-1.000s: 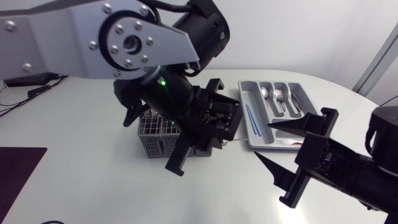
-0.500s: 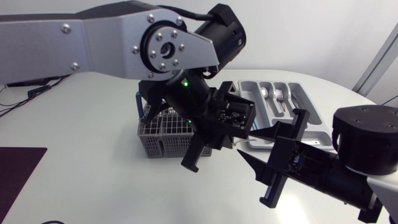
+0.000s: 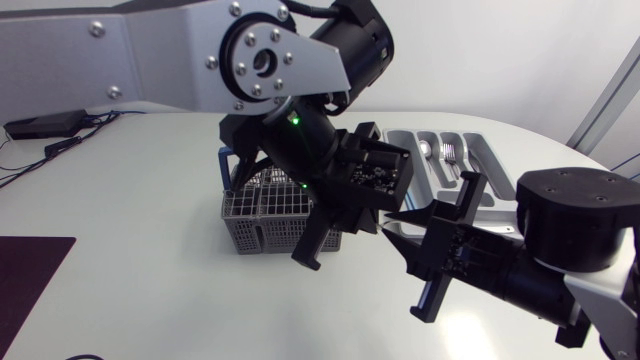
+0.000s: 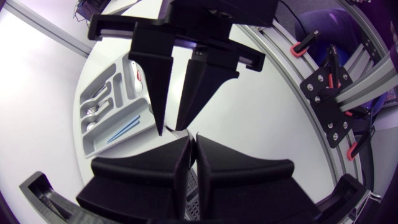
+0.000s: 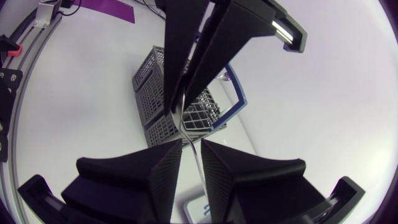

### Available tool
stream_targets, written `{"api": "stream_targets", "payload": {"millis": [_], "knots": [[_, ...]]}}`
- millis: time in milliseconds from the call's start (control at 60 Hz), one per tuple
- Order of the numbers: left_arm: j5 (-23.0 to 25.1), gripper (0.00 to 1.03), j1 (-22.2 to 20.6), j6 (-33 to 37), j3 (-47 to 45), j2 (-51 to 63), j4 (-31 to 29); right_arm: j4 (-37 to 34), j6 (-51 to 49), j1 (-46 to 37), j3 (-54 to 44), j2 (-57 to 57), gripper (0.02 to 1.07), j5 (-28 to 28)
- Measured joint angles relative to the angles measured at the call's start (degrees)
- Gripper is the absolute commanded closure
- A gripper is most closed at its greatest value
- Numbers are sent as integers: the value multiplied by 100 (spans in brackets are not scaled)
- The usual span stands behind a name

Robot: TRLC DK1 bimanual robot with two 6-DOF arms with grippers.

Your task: Unload the cutlery basket into the drawer organizer.

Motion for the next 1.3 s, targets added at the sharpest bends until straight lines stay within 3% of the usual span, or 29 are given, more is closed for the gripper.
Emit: {"api": "stream_targets", "payload": {"millis": [317, 633, 700, 767, 800, 883, 1083, 1300], "knots": [[4, 100, 50, 2, 28, 26, -157, 83, -105, -101, -153, -33, 101, 13], [42, 100, 55, 0, 72, 26, -177, 111, -103, -96, -221, -197, 101, 20], [44, 100, 55, 0, 90, 26, -205, 160, -103, -96, -227, -205, 95, 72], [55, 100, 55, 0, 103, 26, -221, 230, -103, -96, -232, -227, 62, 144], [61, 100, 55, 0, 105, 26, -221, 251, -103, -96, -232, -234, 52, 160], [63, 100, 55, 0, 105, 26, -243, 260, -101, -85, -232, -245, 52, 175], [68, 100, 55, 0, 114, 26, -243, 258, -81, 155, -232, -245, 53, 343], [68, 100, 55, 0, 114, 26, -245, 439, -61, 315, -232, -201, 84, 448]]}}
